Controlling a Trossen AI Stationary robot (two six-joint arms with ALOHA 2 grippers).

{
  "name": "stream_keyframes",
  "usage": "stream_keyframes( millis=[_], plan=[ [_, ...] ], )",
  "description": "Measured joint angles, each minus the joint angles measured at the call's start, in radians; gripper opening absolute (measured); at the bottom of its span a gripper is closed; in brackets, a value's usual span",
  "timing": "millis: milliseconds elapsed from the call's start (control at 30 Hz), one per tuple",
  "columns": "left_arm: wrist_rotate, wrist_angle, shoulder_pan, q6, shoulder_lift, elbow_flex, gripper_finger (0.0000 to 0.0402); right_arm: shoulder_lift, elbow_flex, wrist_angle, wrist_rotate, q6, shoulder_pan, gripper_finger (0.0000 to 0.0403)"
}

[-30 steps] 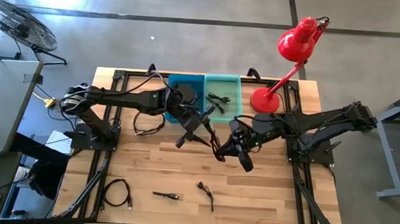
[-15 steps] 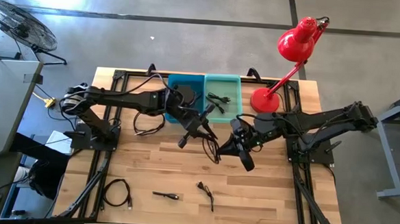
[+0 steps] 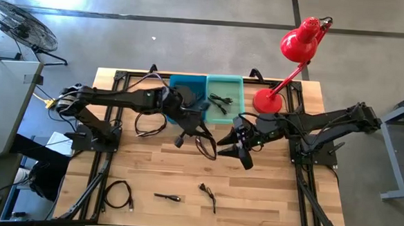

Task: Pick & Place USB Port
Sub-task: Put the black HDMI cable into the blue bin

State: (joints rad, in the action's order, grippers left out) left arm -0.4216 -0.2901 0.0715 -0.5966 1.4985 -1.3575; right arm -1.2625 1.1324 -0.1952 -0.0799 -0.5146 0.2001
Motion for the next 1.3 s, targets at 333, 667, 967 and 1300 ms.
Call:
stream_keyframes(
  millis=[333,667,967,1300],
  plan=[
    [0.661,-0.447,0.004,-0.035,-0.173,-0.001,0.0025,0.025,0.0,-0.152,0.071,0.02,-0.018,0.0197],
    [0.562,-0.566,0.239,-0.084,-0.128,-0.002,0.0023,0.026,0.0,-0.218,0.267,0.026,-0.017,0.0193],
    [0.324,-0.503,0.425,-0.107,0.02,-0.002,0.0023,0.026,0.0,-0.235,0.272,0.024,-0.013,0.0193],
    [0.331,-0.451,0.452,-0.106,0.137,-0.001,0.0147,0.026,-0.001,-0.267,0.265,-0.005,-0.007,0.0193]
  ],
)
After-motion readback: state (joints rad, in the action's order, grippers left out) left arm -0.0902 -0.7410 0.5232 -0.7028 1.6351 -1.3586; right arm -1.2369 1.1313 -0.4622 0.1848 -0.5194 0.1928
